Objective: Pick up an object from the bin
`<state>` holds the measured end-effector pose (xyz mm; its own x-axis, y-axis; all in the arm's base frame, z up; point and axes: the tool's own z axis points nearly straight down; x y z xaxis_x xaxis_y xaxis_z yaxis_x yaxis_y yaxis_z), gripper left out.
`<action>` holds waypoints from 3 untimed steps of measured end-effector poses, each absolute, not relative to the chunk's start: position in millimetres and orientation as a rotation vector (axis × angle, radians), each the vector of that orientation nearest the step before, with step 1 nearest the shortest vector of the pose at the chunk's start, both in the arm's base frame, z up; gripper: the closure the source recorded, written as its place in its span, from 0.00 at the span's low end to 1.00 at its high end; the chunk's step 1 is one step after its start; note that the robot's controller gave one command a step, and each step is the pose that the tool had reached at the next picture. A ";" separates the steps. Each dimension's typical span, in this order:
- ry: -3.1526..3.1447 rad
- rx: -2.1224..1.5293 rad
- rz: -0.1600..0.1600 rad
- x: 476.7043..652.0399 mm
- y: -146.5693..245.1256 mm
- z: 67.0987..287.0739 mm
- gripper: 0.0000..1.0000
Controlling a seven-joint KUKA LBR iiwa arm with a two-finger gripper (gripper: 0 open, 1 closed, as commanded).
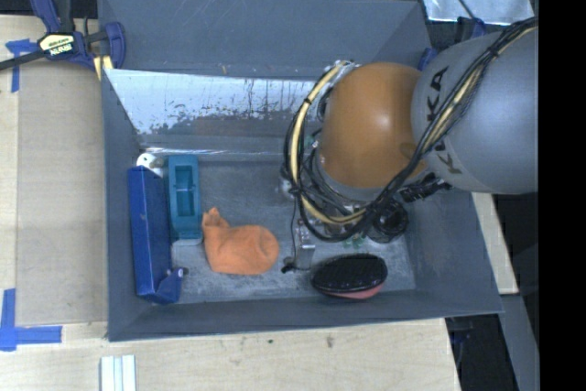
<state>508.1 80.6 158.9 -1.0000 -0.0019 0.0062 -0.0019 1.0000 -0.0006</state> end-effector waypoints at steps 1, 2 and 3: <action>-3.144 0.000 -0.001 510.0 80.5 163.3 0.00; -3.153 -0.018 -0.001 532.0 108.0 125.9 0.00; -3.142 -0.037 0.000 522.7 81.1 81.1 1.00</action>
Offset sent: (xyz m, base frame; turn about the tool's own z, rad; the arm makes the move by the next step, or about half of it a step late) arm 0.0424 0.0639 -0.0889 0.0204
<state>522.7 81.1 81.1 -0.9997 0.0235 -0.0007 0.0235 0.9997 -0.0003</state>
